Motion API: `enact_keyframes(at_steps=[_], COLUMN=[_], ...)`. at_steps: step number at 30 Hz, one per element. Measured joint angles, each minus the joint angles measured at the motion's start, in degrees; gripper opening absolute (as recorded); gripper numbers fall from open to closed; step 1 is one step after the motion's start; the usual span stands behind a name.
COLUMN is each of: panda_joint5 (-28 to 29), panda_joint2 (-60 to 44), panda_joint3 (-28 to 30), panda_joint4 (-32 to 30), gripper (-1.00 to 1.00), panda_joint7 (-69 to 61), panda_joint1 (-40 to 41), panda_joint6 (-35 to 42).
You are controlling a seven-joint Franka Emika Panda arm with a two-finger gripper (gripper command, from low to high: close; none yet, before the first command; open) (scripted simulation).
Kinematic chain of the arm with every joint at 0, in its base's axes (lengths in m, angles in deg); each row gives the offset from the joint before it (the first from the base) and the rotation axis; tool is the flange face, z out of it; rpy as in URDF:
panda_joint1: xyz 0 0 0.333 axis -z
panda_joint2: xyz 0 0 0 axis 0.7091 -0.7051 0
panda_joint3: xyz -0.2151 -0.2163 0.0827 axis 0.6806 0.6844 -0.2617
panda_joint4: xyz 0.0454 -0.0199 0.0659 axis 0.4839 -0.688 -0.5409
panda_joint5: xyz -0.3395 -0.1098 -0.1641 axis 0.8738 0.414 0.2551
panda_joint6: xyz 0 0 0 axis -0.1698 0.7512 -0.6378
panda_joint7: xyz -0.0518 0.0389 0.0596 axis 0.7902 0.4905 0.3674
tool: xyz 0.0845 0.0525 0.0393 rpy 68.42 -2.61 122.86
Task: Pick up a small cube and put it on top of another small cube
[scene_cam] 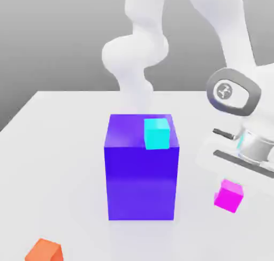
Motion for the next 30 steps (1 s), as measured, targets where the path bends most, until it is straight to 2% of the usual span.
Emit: enact_keyframes(at_steps=[8,16,17,27,28,30], panda_joint5=[-5.5,-18.5,-18.7,-27.9,-28.7,-28.7], panda_joint2=[7.8,14.4,15.1,3.2,2.1,2.1], panda_joint3=[-1.8,-2.1,-2.5,-3.8,-4.2,-4.2], panda_joint4=[-7.5,-15.5,-16.3,-16.4,-16.4,-16.4], gripper=[-1.00,-1.00,-1.00,-1.00,1.00,1.00], panda_joint7=[-4.8,-14.9,-16.4,-24.1,-24.7,-24.7], panda_joint1=[-3.5,-8.3,-9.1,-11.1,-10.9,-10.9], panda_joint6=[-2.9,-6.6,-7.3,-19.5,-20.5,-20.5])
